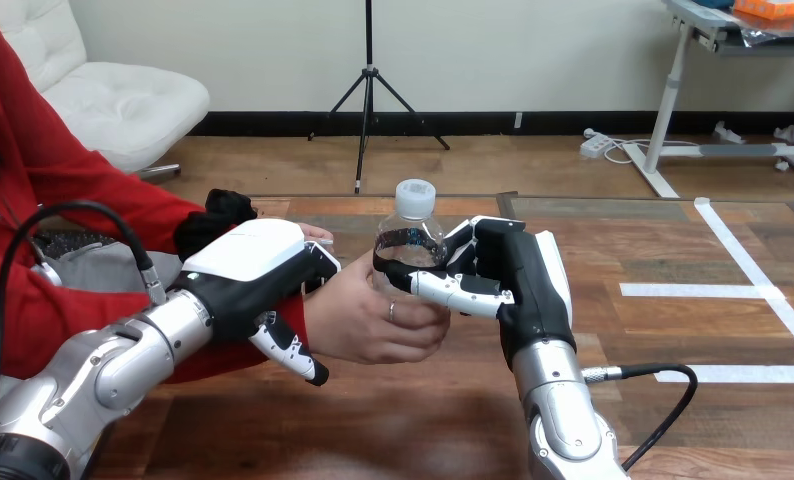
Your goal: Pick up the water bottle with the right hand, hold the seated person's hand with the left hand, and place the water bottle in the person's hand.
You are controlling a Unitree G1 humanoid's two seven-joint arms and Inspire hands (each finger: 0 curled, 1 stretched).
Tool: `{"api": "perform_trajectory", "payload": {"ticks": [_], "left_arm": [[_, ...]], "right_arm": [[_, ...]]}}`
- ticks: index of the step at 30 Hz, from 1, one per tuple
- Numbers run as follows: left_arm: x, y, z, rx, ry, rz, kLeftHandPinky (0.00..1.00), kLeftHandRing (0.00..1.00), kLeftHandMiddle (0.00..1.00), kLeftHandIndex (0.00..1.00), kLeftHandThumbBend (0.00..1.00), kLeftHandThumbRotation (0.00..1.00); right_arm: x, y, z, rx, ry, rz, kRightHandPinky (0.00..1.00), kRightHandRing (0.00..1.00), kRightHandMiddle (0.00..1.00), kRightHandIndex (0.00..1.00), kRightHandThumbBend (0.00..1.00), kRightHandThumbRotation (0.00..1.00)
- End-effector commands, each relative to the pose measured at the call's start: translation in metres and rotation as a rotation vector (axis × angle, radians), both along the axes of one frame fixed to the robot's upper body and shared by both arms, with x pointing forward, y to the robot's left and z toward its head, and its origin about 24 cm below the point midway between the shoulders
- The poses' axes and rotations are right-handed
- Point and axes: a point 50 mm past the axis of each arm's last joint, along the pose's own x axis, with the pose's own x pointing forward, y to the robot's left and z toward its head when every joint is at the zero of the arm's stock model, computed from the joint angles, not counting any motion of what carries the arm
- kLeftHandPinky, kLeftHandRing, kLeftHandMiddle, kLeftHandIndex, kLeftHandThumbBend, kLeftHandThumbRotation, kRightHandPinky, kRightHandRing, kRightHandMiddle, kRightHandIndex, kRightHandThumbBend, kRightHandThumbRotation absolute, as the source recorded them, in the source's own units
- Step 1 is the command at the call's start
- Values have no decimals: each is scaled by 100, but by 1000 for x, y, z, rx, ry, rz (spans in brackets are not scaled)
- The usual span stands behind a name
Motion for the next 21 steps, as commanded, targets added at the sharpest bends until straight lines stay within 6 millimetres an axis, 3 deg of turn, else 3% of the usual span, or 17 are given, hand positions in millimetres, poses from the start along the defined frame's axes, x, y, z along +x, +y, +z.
{"api": "perform_trajectory", "payload": {"ticks": [1, 13, 21], "left_arm": [[12, -18, 29, -83, -134, -69, 31, 37, 44, 48, 85, 14], [9, -15, 24, -123, -176, -37, 51, 56, 61, 65, 91, 30], [6, -12, 20, -154, -187, -19, 58, 65, 70, 75, 95, 37]], "right_arm": [[6, 16, 24, 50, -75, 32, 20, 26, 33, 33, 74, 4], [8, 4, 25, 6, -92, -10, 42, 52, 56, 56, 78, 24], [8, -6, 25, 26, -90, -20, 49, 60, 66, 69, 81, 33]]}}
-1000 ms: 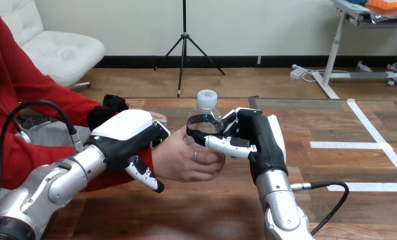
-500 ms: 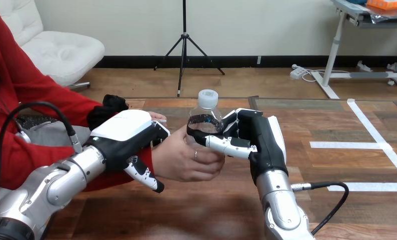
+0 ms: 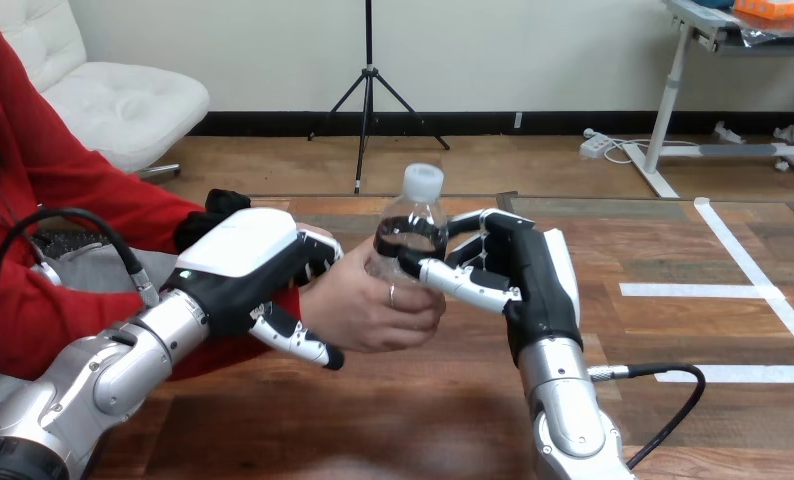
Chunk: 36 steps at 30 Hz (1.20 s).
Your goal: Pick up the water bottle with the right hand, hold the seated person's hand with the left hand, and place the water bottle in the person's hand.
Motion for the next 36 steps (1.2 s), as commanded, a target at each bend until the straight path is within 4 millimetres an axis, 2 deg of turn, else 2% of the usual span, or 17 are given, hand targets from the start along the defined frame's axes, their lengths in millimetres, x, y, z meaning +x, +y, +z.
{"api": "perform_trajectory", "payload": {"ticks": [1, 6, 10, 19, 30, 36], "left_arm": [[7, -13, 18, -85, -99, -40, 60, 67, 73, 78, 96, 40], [5, -12, 16, -88, -107, -37, 63, 70, 76, 81, 98, 43], [3, -11, 15, -90, -108, -35, 69, 76, 82, 87, 99, 49], [-1, -10, 11, -137, -108, -26, 79, 85, 90, 94, 100, 53], [-7, -8, 6, -218, -76, -22, 90, 96, 98, 99, 100, 54], [-10, -9, 4, -266, -81, -23, 92, 98, 99, 100, 100, 58]], "right_arm": [[7, 0, 22, 26, -80, 11, 51, 62, 68, 72, 82, 37], [7, -7, 22, 20, -83, 0, 54, 66, 72, 76, 85, 43], [7, -14, 23, 27, -93, -8, 63, 74, 78, 81, 89, 50], [5, -29, 22, 36, -109, -26, 74, 82, 83, 87, 91, 57], [1, -44, 21, 23, -106, -48, 80, 85, 86, 91, 97, 69], [-2, -51, 19, 26, -113, -50, 80, 85, 87, 92, 98, 72]]}}
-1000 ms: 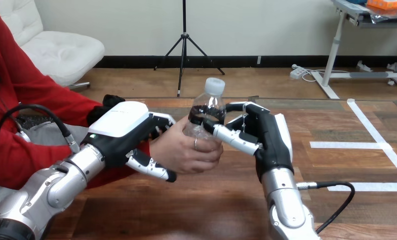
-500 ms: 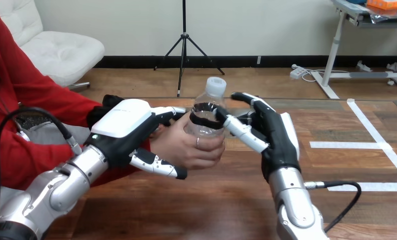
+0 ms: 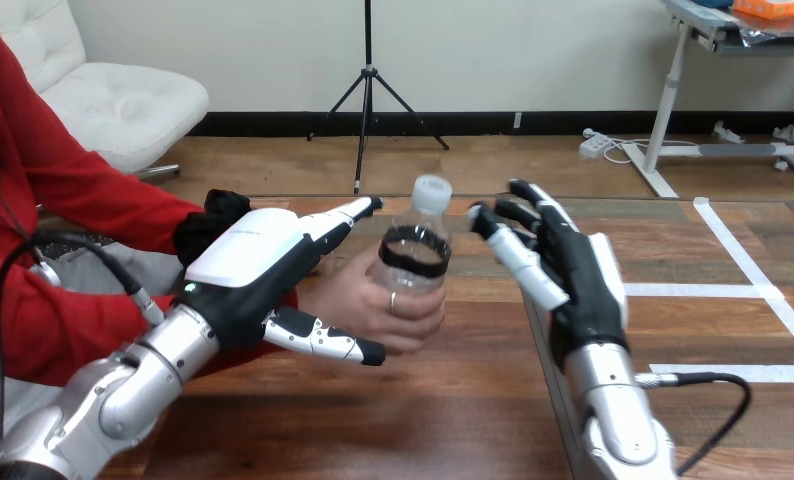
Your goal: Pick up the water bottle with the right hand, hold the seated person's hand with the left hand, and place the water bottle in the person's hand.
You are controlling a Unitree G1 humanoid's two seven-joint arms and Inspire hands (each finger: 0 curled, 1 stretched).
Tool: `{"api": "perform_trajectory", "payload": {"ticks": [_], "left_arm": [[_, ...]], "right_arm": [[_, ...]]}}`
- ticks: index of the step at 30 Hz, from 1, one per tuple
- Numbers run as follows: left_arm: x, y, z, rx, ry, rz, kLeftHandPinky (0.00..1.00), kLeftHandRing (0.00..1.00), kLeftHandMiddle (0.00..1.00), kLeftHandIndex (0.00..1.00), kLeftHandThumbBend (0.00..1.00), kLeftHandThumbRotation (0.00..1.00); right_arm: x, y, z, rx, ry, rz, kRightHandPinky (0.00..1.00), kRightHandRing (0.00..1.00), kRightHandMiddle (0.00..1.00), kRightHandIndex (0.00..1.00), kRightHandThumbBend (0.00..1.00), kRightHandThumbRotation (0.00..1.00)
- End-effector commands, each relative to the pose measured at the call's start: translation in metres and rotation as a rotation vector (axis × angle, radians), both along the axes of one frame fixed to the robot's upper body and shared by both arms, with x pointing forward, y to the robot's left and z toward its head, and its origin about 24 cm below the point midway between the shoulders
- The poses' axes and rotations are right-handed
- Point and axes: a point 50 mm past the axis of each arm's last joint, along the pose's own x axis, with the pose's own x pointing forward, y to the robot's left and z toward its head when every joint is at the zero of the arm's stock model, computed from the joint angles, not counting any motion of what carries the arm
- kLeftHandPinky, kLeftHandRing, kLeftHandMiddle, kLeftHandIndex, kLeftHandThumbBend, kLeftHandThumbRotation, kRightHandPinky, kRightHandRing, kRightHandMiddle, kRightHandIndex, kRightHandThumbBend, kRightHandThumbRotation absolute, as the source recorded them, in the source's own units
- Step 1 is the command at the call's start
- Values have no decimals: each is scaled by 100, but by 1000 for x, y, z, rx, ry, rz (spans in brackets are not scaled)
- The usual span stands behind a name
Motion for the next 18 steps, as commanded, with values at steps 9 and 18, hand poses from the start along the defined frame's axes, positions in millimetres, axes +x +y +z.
{"api": "perform_trajectory", "payload": {"ticks": [9, 18], "left_arm": [[0, -4, 6, -175, -53, 10, 91, 99, 100, 100, 100, 63], [-6, -8, -2, -305, -40, 17, 88, 100, 100, 100, 100, 71]], "right_arm": [[-1, -14, 16, 13, -115, -9, 80, 87, 88, 93, 97, 75], [-7, -18, 13, 36, -134, -16, 81, 89, 89, 94, 100, 79]]}}
